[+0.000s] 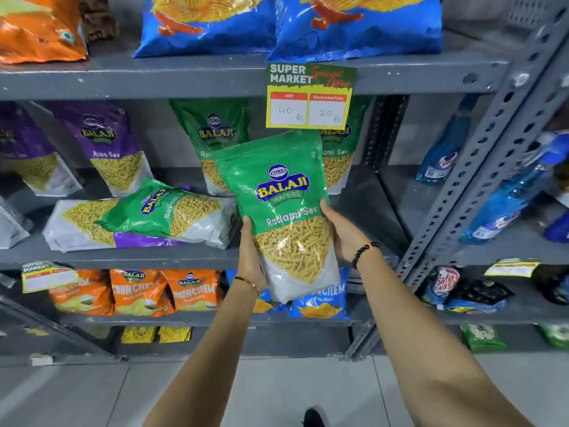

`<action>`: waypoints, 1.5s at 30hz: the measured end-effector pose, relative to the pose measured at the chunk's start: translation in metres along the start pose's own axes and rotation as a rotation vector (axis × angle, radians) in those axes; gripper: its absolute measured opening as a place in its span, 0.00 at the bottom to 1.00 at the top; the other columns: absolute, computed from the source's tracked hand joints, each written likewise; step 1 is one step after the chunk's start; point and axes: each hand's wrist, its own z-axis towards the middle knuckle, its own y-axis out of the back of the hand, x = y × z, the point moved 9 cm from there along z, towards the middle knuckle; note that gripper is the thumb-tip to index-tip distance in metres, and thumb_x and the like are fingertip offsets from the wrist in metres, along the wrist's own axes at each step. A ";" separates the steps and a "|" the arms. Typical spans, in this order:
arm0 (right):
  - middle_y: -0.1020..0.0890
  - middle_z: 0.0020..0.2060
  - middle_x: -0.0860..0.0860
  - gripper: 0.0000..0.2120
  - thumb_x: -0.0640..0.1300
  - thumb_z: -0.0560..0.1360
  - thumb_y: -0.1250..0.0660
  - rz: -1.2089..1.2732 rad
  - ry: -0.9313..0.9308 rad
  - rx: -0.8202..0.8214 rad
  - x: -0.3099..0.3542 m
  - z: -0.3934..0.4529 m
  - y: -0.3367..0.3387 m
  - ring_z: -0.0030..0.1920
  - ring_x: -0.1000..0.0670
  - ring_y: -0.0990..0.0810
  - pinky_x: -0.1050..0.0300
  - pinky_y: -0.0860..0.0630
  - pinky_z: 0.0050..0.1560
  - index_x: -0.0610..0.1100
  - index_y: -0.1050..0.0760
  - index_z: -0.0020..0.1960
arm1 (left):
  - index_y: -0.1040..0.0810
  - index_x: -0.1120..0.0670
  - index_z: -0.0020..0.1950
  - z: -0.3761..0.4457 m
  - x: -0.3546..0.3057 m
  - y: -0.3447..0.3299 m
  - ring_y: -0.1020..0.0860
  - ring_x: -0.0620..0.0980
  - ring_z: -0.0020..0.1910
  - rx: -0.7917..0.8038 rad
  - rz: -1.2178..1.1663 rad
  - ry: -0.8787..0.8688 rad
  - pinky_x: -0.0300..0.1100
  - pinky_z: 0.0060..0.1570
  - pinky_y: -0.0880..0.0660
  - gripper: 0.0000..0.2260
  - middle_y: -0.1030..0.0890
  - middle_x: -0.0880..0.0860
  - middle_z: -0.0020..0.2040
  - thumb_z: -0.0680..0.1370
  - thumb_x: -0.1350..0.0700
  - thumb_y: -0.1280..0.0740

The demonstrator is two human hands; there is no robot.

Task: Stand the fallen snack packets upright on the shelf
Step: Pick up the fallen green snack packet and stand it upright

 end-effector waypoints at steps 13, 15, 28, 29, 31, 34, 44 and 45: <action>0.18 0.57 0.43 0.17 0.56 0.59 0.27 0.223 0.217 -0.029 0.015 -0.084 0.028 0.39 0.51 0.14 0.51 0.19 0.42 0.46 0.16 0.42 | 0.27 0.48 0.66 -0.062 -0.001 -0.040 0.23 0.58 0.62 0.277 0.059 0.060 0.58 0.62 0.28 0.27 0.21 0.56 0.64 0.74 0.34 0.44; 0.14 0.47 0.46 0.20 0.56 0.55 0.22 0.226 0.222 0.048 0.017 -0.086 0.022 0.44 0.49 0.14 0.52 0.17 0.40 0.46 0.15 0.43 | 0.28 0.48 0.67 -0.059 0.001 -0.041 0.24 0.58 0.63 0.269 0.077 0.064 0.59 0.64 0.29 0.28 0.22 0.56 0.64 0.74 0.33 0.44; 0.20 0.56 0.44 0.17 0.42 0.79 0.43 0.110 0.366 -0.232 0.070 -0.021 0.087 0.58 0.45 0.23 0.50 0.28 0.65 0.36 0.31 0.66 | 0.32 0.55 0.70 0.058 -0.008 -0.075 0.28 0.54 0.67 0.106 0.383 -0.104 0.56 0.71 0.36 0.21 0.29 0.57 0.70 0.80 0.46 0.44; 0.20 0.57 0.45 0.17 0.42 0.79 0.41 0.091 0.387 -0.291 0.077 -0.016 0.096 0.60 0.46 0.23 0.51 0.29 0.66 0.36 0.31 0.66 | 0.29 0.56 0.66 0.067 -0.012 -0.085 0.25 0.52 0.62 0.129 0.407 -0.134 0.54 0.69 0.34 0.18 0.26 0.57 0.67 0.81 0.49 0.45; 0.14 0.48 0.51 0.13 0.42 0.79 0.40 0.087 0.428 -0.359 0.089 -0.007 0.106 0.51 0.54 0.17 0.61 0.21 0.53 0.38 0.26 0.61 | 0.25 0.56 0.61 0.083 -0.015 -0.098 0.21 0.49 0.55 0.150 0.429 -0.158 0.53 0.67 0.31 0.14 0.22 0.56 0.62 0.81 0.53 0.46; 0.14 0.34 0.59 0.08 0.39 0.79 0.42 0.129 0.457 -0.432 0.098 0.006 0.120 0.37 0.61 0.16 0.68 0.22 0.35 0.44 0.24 0.52 | 0.25 0.57 0.61 0.106 -0.015 -0.100 0.23 0.61 0.58 0.093 0.471 -0.151 0.57 0.67 0.34 0.14 0.24 0.61 0.65 0.82 0.55 0.46; 0.20 0.60 0.50 0.18 0.43 0.77 0.37 0.180 0.423 -0.547 0.085 0.007 0.138 0.60 0.53 0.23 0.52 0.30 0.65 0.44 0.30 0.67 | 0.30 0.59 0.67 0.105 -0.011 -0.084 0.27 0.52 0.66 0.036 0.457 -0.107 0.44 0.64 0.31 0.18 0.27 0.57 0.68 0.80 0.53 0.41; 0.25 0.66 0.48 0.21 0.45 0.77 0.37 0.181 0.407 -0.573 0.081 0.003 0.137 0.66 0.50 0.28 0.49 0.36 0.70 0.45 0.33 0.69 | 0.32 0.58 0.69 0.099 -0.012 -0.076 0.30 0.53 0.69 0.008 0.445 -0.101 0.47 0.68 0.35 0.19 0.28 0.57 0.70 0.79 0.53 0.40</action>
